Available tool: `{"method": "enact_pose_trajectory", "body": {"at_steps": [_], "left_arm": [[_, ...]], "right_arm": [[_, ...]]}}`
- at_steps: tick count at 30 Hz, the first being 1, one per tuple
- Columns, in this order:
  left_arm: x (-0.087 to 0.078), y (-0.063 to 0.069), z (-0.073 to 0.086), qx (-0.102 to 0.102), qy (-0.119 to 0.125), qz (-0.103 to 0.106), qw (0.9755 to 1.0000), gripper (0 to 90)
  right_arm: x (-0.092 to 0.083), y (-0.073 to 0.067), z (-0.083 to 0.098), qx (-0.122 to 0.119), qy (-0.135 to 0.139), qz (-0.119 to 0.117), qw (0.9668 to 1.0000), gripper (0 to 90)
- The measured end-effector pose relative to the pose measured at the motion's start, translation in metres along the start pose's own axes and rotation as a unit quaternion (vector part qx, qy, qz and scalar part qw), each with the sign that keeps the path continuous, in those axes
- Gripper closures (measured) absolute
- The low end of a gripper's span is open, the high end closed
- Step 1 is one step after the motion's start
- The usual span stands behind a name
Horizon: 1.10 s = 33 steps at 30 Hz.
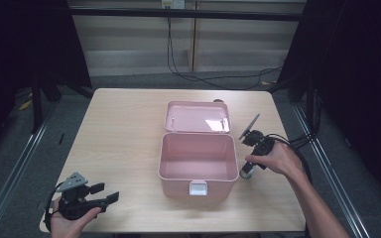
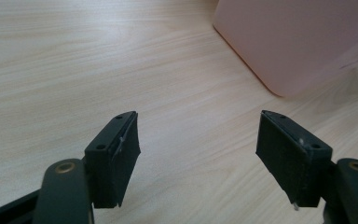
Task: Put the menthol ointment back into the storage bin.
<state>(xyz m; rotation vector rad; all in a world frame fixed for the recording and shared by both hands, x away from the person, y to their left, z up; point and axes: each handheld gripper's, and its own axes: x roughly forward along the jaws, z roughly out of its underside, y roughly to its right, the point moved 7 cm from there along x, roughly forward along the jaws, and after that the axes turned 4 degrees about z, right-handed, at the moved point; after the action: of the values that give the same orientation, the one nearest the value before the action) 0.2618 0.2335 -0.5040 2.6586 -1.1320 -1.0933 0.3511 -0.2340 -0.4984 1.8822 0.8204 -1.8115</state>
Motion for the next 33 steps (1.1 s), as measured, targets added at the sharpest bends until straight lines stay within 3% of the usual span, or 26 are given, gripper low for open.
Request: {"method": "enact_pose_trajectory", "body": {"at_steps": [20, 26, 33], "left_arm": [[0.0, 0.0, 0.0, -0.001, -0.001, 0.0, 1.0, 29.9], [0.001, 0.001, 0.0, -0.004, 0.001, 0.001, 1.0, 29.9], [0.001, 0.0, 0.0, -0.003, 0.0, 0.0, 1.0, 29.2]], "right_arm": [[0.008, -0.001, -0.002, -0.005, -0.017, 0.0, 0.9998, 50.7], [0.001, 0.0, -0.001, -0.001, -0.013, 0.006, 0.9999, 50.8], [-0.005, -0.002, 0.001, 0.002, -0.007, -0.007, 0.9999, 50.8]]}}
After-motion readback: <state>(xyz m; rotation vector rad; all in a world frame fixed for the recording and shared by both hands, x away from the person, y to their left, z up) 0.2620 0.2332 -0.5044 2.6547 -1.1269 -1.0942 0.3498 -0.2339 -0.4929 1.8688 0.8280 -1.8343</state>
